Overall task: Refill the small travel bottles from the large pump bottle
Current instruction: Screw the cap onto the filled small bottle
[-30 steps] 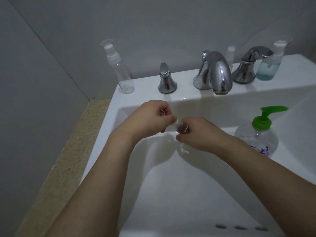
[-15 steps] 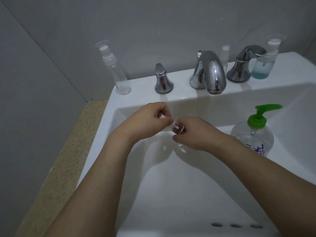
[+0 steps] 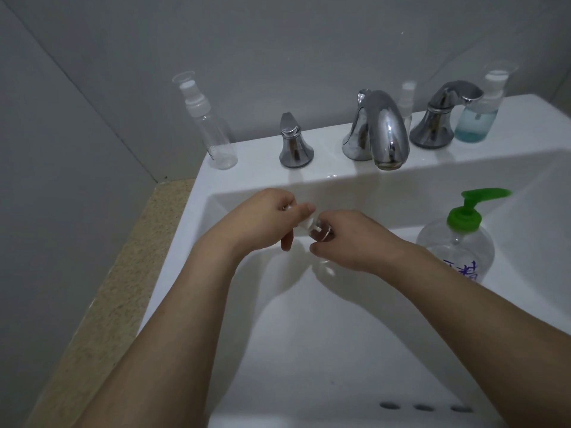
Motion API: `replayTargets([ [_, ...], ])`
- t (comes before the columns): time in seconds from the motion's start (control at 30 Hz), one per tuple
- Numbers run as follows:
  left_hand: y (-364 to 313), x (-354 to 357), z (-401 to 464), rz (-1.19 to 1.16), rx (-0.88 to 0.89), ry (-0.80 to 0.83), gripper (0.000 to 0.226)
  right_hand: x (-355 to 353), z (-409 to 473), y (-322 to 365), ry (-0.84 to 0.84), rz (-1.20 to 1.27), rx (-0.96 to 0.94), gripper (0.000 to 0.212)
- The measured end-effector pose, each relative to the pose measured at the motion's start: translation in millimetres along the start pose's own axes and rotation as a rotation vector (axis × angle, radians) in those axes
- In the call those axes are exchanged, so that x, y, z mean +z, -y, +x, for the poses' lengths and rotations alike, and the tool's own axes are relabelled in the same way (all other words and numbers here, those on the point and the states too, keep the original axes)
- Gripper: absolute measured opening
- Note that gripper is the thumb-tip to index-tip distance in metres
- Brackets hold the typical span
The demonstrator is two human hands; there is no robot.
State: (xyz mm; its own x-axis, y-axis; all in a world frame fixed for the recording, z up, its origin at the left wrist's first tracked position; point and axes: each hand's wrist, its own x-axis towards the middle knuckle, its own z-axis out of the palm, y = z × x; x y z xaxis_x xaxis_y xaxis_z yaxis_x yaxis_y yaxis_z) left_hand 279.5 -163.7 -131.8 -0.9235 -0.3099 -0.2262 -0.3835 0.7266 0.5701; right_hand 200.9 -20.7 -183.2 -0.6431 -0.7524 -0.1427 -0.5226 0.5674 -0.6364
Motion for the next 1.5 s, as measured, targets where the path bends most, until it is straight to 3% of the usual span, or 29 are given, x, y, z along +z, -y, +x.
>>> replayTargets([
  [0.2,0.2,-0.6,-0.8,-0.105,0.071,0.029,0.005,-1.0,-0.9,0.8,0.000,0.015,-0.007,0.015],
  [0.5,0.1,0.7,-1.0,-0.121,0.126,-0.015,0.003,-2.3,-1.0,1.5,-0.001,0.043,-0.004,0.012],
  [0.87,1.4,-0.4,0.7,-0.115,0.095,-0.092,0.017,-1.7,1.2,-0.8,-0.014,0.044,0.018,0.008],
  [1.03,1.6,-1.0,1.5,-0.086,0.125,-0.077,0.005,-1.5,1.7,-1.1,-0.015,0.021,0.029,0.014],
  [1.5,1.0,-1.4,0.1,-0.115,0.100,-0.060,0.007,-2.1,0.8,-0.1,-0.006,0.028,0.026,0.011],
])
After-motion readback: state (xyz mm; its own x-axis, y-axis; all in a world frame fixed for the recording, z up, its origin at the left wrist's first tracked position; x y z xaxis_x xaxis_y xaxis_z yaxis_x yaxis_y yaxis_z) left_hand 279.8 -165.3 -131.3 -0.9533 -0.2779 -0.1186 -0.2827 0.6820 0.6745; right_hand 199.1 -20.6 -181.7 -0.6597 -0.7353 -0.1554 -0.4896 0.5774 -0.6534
